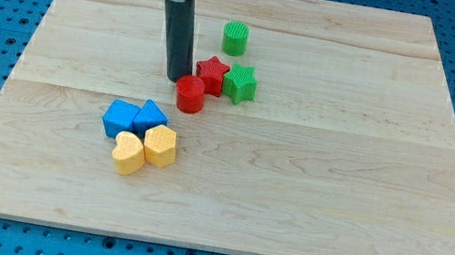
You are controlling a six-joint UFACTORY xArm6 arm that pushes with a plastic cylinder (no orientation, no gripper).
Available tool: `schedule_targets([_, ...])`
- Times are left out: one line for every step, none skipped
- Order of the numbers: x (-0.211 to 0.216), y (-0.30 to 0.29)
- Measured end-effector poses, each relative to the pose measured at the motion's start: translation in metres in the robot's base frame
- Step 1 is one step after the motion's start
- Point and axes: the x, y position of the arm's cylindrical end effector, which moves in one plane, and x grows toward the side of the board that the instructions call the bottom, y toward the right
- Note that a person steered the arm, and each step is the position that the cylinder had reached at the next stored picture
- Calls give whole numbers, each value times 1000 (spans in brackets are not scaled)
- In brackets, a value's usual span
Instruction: Move the red star and green star towards the right center of the board
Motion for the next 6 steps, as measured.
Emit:
schedule_targets([-3, 5])
schedule_targets([-14, -31])
schedule_targets([-17, -1])
schedule_targets([-16, 81])
schedule_targets([2, 177])
schedule_targets([11, 227])
